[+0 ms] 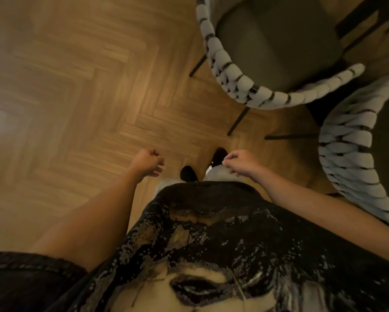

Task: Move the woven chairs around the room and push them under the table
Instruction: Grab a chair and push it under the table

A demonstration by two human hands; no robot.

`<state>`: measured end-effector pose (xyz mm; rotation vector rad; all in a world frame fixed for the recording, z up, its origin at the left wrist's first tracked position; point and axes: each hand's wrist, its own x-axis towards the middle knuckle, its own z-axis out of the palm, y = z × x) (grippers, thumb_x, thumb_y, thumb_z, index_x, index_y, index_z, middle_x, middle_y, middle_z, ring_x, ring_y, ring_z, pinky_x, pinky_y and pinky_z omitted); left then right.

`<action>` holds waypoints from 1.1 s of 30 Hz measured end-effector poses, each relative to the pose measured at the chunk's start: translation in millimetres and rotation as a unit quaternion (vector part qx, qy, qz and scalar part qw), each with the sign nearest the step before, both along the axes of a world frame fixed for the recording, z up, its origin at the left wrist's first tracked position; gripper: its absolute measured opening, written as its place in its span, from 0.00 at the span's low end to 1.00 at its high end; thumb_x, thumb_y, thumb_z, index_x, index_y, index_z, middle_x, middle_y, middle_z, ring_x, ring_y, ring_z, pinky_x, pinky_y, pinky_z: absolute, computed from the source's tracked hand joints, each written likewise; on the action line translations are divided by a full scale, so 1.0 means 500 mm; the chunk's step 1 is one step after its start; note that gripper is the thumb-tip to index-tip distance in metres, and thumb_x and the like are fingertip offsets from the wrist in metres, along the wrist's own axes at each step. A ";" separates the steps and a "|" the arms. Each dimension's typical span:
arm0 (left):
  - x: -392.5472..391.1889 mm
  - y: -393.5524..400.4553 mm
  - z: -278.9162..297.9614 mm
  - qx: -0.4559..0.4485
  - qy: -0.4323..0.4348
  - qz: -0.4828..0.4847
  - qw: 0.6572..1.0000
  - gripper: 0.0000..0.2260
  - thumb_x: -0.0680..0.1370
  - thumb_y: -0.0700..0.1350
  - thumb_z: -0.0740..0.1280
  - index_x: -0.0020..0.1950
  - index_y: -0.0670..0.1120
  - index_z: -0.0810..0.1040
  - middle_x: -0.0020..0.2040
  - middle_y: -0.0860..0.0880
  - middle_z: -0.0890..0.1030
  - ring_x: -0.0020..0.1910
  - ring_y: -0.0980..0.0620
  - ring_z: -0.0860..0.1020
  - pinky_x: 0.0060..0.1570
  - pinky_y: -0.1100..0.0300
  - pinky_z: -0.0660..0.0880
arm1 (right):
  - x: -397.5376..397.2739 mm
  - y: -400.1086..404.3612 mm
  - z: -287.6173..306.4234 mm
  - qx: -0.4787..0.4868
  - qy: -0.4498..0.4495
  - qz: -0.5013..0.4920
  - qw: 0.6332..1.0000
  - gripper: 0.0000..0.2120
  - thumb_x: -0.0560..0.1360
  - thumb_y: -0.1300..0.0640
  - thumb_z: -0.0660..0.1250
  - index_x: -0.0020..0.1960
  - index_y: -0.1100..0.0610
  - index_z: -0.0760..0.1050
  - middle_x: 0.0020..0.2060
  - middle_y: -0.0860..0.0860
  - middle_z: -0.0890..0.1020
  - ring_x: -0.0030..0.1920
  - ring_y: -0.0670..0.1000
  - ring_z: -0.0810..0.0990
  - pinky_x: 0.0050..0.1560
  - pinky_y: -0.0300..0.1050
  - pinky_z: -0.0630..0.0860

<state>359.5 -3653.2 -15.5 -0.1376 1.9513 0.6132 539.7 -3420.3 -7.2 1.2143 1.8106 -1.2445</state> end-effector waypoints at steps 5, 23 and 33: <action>-0.085 0.005 0.001 -0.002 0.002 0.048 0.999 0.04 0.82 0.42 0.65 0.54 0.43 0.76 0.47 0.44 0.81 0.43 0.47 0.81 0.46 0.50 0.80 | -0.132 0.036 -0.014 -0.002 0.003 0.045 0.999 0.03 0.79 0.53 0.69 0.50 0.52 0.81 0.47 0.53 0.85 0.48 0.54 0.85 0.44 0.49 0.81; -0.417 0.226 0.020 0.031 0.010 -0.012 0.999 0.04 0.82 0.42 0.65 0.55 0.44 0.77 0.47 0.45 0.81 0.42 0.50 0.81 0.49 0.50 0.81 | -0.458 0.218 0.002 -0.003 0.022 0.037 0.999 0.06 0.80 0.52 0.68 0.53 0.53 0.81 0.50 0.50 0.83 0.49 0.50 0.84 0.46 0.49 0.82; -0.636 0.359 0.019 0.030 -0.028 -0.189 0.981 0.07 0.81 0.41 0.65 0.58 0.43 0.76 0.50 0.45 0.81 0.45 0.49 0.81 0.49 0.52 0.81 | -0.540 0.197 0.009 -0.002 0.008 -0.161 0.987 0.05 0.81 0.54 0.67 0.52 0.53 0.80 0.50 0.50 0.83 0.46 0.49 0.82 0.44 0.44 0.78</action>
